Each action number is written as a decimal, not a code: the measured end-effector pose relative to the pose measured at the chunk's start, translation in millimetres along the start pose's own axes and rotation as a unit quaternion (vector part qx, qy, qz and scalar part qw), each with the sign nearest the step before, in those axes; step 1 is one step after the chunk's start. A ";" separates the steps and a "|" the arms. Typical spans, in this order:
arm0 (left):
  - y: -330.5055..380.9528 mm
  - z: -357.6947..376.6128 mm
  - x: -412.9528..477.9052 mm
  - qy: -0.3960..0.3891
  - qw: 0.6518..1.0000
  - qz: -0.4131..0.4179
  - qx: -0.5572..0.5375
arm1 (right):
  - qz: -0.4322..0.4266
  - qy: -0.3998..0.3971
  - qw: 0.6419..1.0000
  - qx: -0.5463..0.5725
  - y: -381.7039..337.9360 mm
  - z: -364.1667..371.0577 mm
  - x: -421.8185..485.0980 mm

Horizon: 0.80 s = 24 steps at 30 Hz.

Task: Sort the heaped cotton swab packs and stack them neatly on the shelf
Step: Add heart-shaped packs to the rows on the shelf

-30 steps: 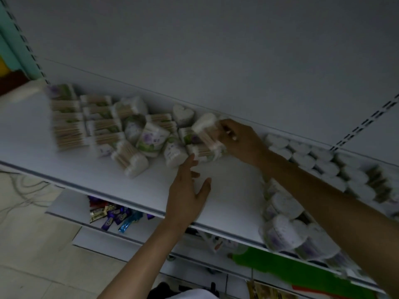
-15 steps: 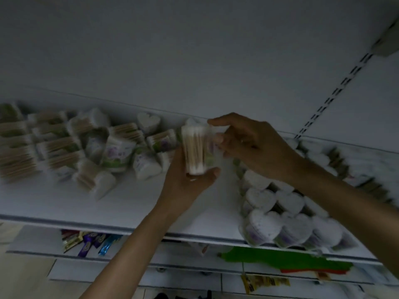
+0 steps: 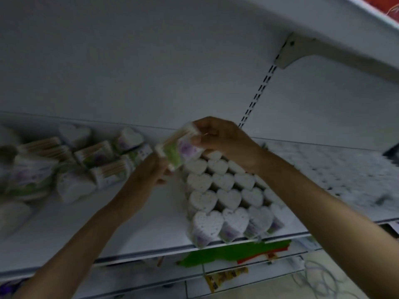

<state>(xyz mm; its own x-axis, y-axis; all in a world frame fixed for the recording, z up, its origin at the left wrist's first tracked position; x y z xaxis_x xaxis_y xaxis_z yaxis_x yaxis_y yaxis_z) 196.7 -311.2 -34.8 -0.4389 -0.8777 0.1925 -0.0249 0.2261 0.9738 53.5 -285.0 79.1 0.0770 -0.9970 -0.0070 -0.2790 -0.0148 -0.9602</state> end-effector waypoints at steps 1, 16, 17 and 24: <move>13.4 -1.6 1.9 0.036 0.994 0.056 0.082 | -0.009 0.038 0.999 -0.024 2.2 -9.7 3.2; -43.8 8.6 37.0 -0.029 0.734 0.113 0.669 | -0.081 0.169 0.955 -0.230 16.0 -3.8 79.9; -46.8 6.5 34.5 -0.021 0.729 0.121 0.674 | -0.075 0.155 0.954 -0.245 19.3 1.6 84.2; -59.4 -19.5 23.6 0.003 0.641 0.109 0.760 | -0.029 0.087 0.914 -0.395 48.7 27.9 104.1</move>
<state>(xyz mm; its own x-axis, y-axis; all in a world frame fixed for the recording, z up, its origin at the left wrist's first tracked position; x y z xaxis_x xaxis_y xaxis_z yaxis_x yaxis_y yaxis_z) 205.4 -353.6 -85.8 -0.5776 -0.7560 0.3080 -0.8115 0.4907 -0.3173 74.7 -387.4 23.8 -0.0201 -0.9887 0.1488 -0.8891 -0.0504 -0.4549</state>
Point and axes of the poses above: each hand's wrist, its own x-axis towards the middle knuckle, its own z-axis out of the palm, y = z × x, the point moved 8 cm from there along x, towards the middle knuckle, and after that the axes turned 12 degrees about x, right-handed, at the moved point
